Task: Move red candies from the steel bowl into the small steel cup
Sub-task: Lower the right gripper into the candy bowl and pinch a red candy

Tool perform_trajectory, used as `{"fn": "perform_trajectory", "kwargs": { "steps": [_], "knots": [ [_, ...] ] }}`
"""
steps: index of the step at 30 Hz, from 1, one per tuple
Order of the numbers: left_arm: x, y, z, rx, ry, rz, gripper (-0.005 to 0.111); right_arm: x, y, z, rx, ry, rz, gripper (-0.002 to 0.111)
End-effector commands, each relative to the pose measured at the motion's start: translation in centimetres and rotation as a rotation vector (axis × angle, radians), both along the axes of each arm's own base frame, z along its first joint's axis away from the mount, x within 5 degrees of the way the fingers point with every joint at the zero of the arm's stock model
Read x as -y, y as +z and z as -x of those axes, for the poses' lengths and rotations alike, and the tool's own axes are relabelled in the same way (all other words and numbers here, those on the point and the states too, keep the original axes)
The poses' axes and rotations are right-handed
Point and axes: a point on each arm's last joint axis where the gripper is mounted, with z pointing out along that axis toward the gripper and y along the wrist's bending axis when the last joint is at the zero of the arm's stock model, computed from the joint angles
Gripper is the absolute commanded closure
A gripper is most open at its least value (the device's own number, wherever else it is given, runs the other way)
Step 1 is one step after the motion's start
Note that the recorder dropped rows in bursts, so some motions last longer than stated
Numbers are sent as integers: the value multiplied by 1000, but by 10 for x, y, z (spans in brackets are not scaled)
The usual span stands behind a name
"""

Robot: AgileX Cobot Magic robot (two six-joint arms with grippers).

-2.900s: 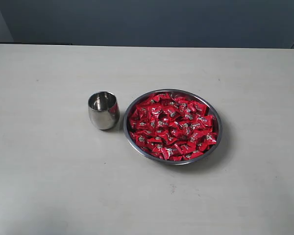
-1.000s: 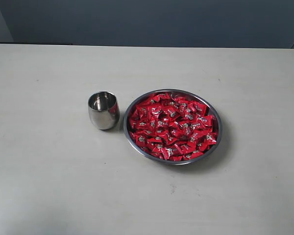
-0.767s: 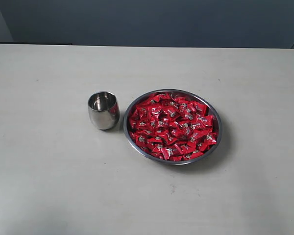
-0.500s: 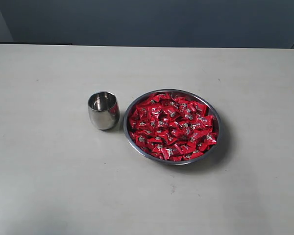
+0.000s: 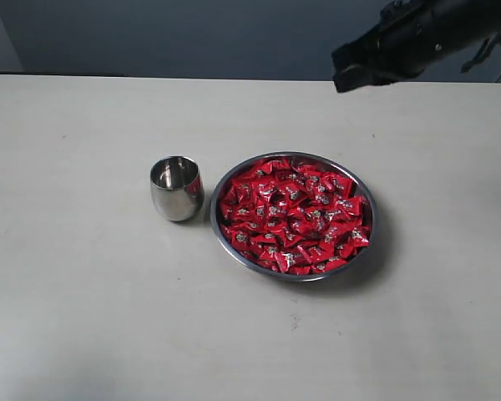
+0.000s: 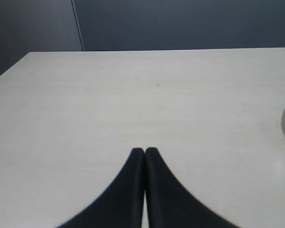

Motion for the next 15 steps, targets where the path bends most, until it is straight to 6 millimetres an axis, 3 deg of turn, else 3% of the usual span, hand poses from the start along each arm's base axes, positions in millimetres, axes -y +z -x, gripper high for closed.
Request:
{"fn": "perform_trajectory", "kwargs": {
  "steps": [1, 8, 13, 15],
  "knots": [
    [0, 0, 0, 12, -5, 5, 106, -23, -37, -1, -103, 93, 46, 109],
    [0, 0, 0, 12, -5, 5, 106, -63, -69, 9, -129, 177, 92, 109],
    [0, 0, 0, 12, -5, 5, 106, -69, -74, 10, -125, 140, 112, 109],
    [0, 0, 0, 12, -5, 5, 106, -68, -74, 9, -121, 133, 137, 104]
  ]
}}
